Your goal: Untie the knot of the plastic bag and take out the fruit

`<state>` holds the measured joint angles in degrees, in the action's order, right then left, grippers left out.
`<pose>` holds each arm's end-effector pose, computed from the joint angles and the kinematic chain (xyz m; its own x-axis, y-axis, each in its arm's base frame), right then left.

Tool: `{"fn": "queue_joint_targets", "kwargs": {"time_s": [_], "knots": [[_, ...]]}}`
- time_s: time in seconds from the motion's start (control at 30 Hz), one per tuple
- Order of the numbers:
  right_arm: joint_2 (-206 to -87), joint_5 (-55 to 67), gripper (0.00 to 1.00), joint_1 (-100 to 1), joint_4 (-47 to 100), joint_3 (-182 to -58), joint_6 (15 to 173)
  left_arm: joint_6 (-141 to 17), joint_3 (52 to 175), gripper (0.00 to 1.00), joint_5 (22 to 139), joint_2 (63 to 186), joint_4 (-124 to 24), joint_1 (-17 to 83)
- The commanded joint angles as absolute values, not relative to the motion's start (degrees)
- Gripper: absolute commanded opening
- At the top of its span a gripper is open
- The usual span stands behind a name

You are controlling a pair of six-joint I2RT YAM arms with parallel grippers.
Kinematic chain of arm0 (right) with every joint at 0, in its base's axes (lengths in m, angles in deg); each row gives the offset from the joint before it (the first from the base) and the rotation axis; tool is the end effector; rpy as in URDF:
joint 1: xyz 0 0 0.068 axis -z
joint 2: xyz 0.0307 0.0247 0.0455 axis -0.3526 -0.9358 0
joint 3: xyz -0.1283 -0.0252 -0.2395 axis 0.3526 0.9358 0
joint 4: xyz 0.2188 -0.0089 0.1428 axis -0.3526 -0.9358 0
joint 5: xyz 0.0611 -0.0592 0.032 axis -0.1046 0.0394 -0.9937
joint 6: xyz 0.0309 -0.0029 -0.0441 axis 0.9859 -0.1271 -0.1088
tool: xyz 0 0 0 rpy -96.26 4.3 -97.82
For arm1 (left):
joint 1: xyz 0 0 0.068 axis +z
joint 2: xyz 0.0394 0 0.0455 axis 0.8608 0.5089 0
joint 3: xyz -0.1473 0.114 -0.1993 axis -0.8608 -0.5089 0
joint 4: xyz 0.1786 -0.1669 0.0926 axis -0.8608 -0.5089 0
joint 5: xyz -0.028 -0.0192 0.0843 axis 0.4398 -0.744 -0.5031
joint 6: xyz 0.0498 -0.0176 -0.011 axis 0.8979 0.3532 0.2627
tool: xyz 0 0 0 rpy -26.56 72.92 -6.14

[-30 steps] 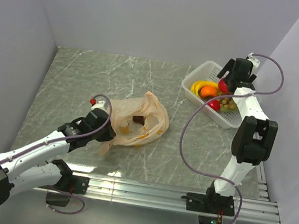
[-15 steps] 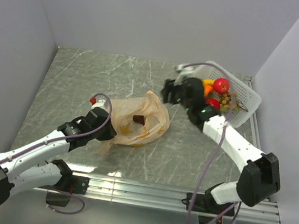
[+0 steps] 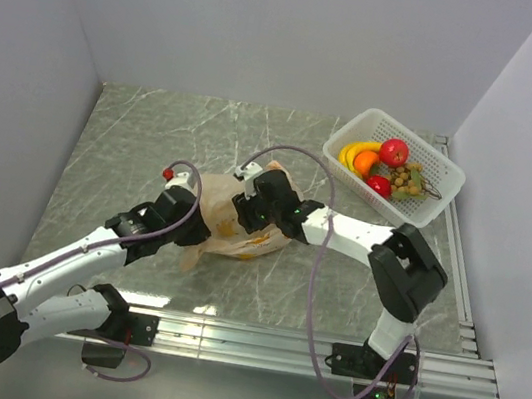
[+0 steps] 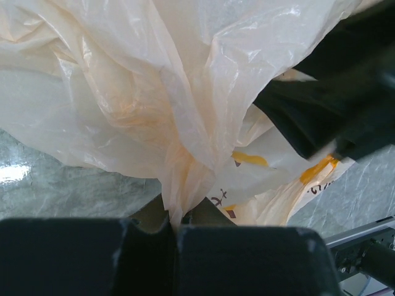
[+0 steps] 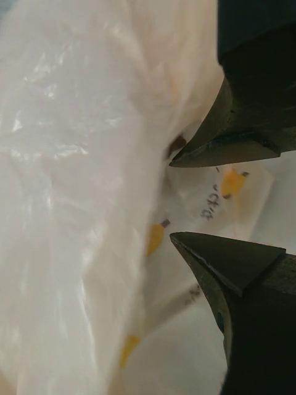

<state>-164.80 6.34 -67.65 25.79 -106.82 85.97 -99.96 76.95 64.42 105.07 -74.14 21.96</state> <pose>0.2568 0.2819 0.2050 -0.4092 -0.4688 -0.7828 -0.7985 0.5991 0.0586 0.1647 -0.1200 0.2297 -0.7453 -0.3738 -0.5520 -0.0647 0.8647 -0.4981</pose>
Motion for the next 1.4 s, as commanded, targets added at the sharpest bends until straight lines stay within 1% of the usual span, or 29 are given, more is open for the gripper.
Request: {"fn": "queue_joint_targets", "kwargs": {"time_s": [0.0, 0.03, 0.07, 0.13, 0.17, 0.2, 0.3, 0.6, 0.8, 0.83, 0.93, 0.97, 1.03, 1.07, 1.13, 1.17, 1.23, 1.27, 1.37], "knots": [[-167.0, 12.0, 0.54, -67.9, 26.5, -112.1, 84.8, -100.4, 79.0, 0.01, 65.4, 105.9, -74.1, 22.2], [-167.8, 13.1, 0.56, -67.9, 27.0, -112.1, 84.9, -100.2, 79.0, 0.01, 65.6, 105.9, -74.1, 22.2], [-167.9, 16.4, 0.59, -67.9, 28.1, -111.9, 85.2, -100.2, 79.0, 0.01, 66.1, 106.2, -74.0, 22.1], [-167.8, 18.5, 0.65, -67.8, 30.2, -110.7, 85.7, -99.4, 78.9, 0.0, 66.8, 106.4, -73.6, 22.2], [-167.7, 19.1, 0.69, -67.9, 31.9, -110.4, 85.9, -99.4, 78.9, 0.01, 66.9, 106.5, -73.5, 22.2], [-167.7, 19.5, 0.76, -67.9, 32.1, -110.3, 86.0, -99.3, 78.9, 0.0, 67.0, 106.5, -73.5, 22.1], [-168.7, 18.9, 0.82, -67.9, 32.1, -111.2, 86.0, -98.8, 78.9, 0.01, 67.5, 106.5, -73.5, 22.2], [-175.4, 16.2, 0.85, -67.9, 32.1, -116.4, 86.9, -98.0, 78.6, 0.01, 70.0, 106.6, -72.1, 22.1], [-181.8, 13.4, 0.84, -67.9, 33.1, -120.4, 90.2, -98.4, 77.6, 0.01, 71.6, 107.7, -69.9, 20.6], [-182.9, 13.4, 0.83, -67.9, 33.3, -120.8, 90.6, -98.6, 77.5, 0.01, 71.4, 107.7, -69.9, 20.3], [-183.8, 12.2, 0.75, -68.1, 34.7, -120.6, 92.3, -98.9, 77.5, 0.0, 70.5, 107.7, -70.1, 19.6], [-183.9, 12.2, 0.66, -68.0, 35.8, -120.2, 92.6, -99.0, 77.4, 0.01, 70.4, 107.8, -70.2, 19.4], [-183.3, 12.4, 0.56, -68.1, 36.9, -118.6, 92.9, -99.4, 77.2, 0.0, 69.5, 107.3, -70.4, 19.4], [-182.7, 12.5, 0.44, -68.1, 38.0, -117.8, 93.0, -99.6, 77.0, 0.01, 69.0, 107.2, -70.7, 19.5], [-180.3, 12.3, 0.34, -68.1, 39.2, -115.1, 92.8, -99.9, 76.9, 0.01, 67.5, 106.8, -71.9, 19.5], [-179.4, 12.3, 0.26, -68.1, 39.8, -114.3, 92.6, -100.1, 76.8, 0.0, 66.9, 106.6, -72.2, 19.5], [-176.3, 11.7, 0.19, -68.0, 39.9, -112.0, 92.2, -100.6, 76.8, 0.01, 64.3, 106.0, -73.3, 19.5], [-175.2, 11.4, 0.14, -68.1, 40.0, -111.2, 91.9, -100.7, 76.8, 0.01, 63.4, 105.7, -73.5, 19.5], [-170.7, 8.9, 0.11, -68.0, 39.0, -108.7, 91.3, -101.2, 76.8, 0.0, 60.5, 104.9, -74.5, 19.6]]}}
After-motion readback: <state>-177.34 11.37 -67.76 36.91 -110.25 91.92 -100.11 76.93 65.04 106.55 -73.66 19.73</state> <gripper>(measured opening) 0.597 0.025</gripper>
